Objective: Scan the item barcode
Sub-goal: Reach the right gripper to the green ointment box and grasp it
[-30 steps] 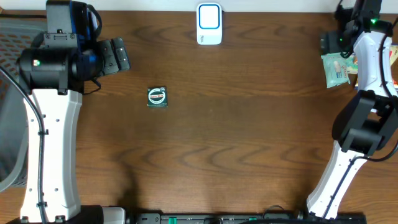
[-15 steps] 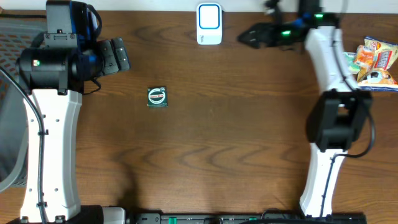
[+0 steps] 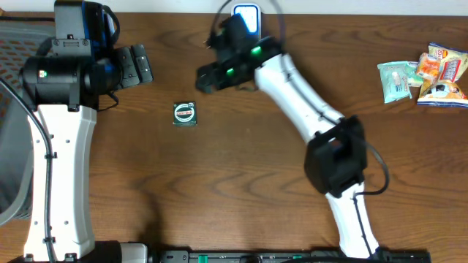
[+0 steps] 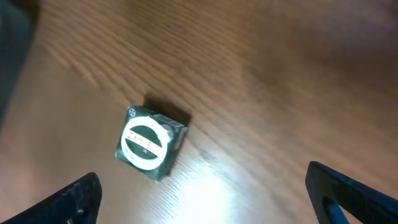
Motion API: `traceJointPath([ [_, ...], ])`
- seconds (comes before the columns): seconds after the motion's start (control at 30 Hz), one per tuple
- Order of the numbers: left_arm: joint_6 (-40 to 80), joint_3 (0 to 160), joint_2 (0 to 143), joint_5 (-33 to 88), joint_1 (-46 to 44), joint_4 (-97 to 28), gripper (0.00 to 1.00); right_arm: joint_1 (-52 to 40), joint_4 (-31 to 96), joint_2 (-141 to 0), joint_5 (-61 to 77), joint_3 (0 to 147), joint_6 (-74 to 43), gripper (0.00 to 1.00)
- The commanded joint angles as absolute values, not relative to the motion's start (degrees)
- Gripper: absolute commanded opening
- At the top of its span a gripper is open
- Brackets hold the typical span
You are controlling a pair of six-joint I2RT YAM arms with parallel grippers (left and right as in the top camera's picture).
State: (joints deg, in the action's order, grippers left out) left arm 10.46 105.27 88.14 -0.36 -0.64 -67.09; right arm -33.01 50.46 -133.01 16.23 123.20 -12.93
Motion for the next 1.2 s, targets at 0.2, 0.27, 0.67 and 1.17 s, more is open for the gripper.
traceJointPath([
  [0.2, 10.31, 105.23, 88.42, -0.67, -0.67, -67.26, 0.98, -41.10, 48.23, -136.11, 3.64, 123.48, -30.22, 0.99],
  [0.27, 10.31, 105.23, 88.42, -0.67, -0.67, -67.26, 0.98, -42.22, 47.70, -136.86, 4.01, 123.48, -30.20, 0.99],
  [0.67, 10.31, 105.23, 88.42, -0.67, -0.67, -67.26, 0.98, -47.79, 47.11, -140.64, -0.36, 123.48, -35.53, 0.99],
  [1.17, 10.31, 105.23, 88.42, -0.67, -0.67, -67.26, 0.98, -47.97, 48.71, -144.53, -10.55, 123.48, -36.77, 0.80],
])
